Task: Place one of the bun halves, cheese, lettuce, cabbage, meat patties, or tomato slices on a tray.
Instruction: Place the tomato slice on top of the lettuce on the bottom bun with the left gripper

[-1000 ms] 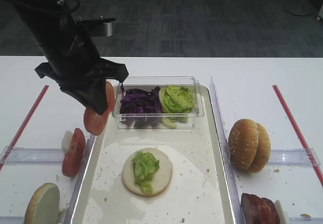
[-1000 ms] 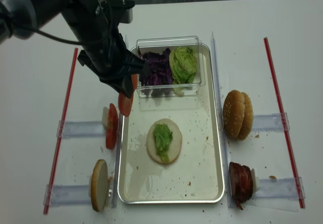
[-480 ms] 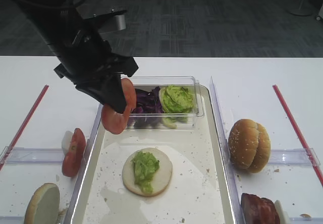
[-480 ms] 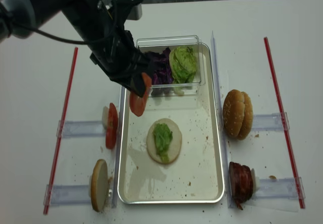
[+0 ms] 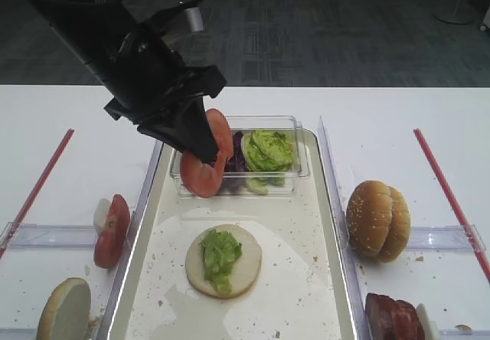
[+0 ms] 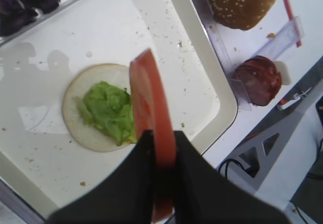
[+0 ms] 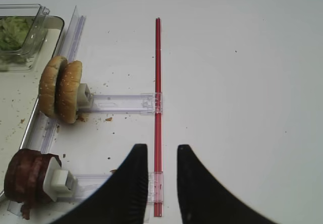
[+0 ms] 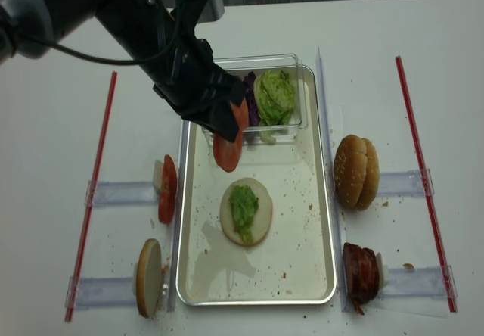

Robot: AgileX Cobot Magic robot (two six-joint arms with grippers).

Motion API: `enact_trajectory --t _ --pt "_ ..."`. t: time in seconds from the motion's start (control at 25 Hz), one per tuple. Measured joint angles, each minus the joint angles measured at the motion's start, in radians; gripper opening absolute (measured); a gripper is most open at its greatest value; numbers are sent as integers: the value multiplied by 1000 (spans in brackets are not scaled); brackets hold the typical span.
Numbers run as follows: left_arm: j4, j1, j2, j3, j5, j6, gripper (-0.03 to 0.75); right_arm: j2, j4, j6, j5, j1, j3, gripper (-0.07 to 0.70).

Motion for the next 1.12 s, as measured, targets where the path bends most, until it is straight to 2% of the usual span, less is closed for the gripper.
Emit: enact_trajectory --t 0.24,0.4,0.72,1.12 --pt "-42 0 0 7 0 2 43 0 0 0 0 0 0 193" --pt "-86 0 0 78 -4 28 43 0 0 0 0 0 0 193" --pt "-244 0 -1 231 -10 186 43 0 0 0 0 0 0 193" --pt "-323 0 55 256 -24 335 43 0 0 0 0 0 0 193"
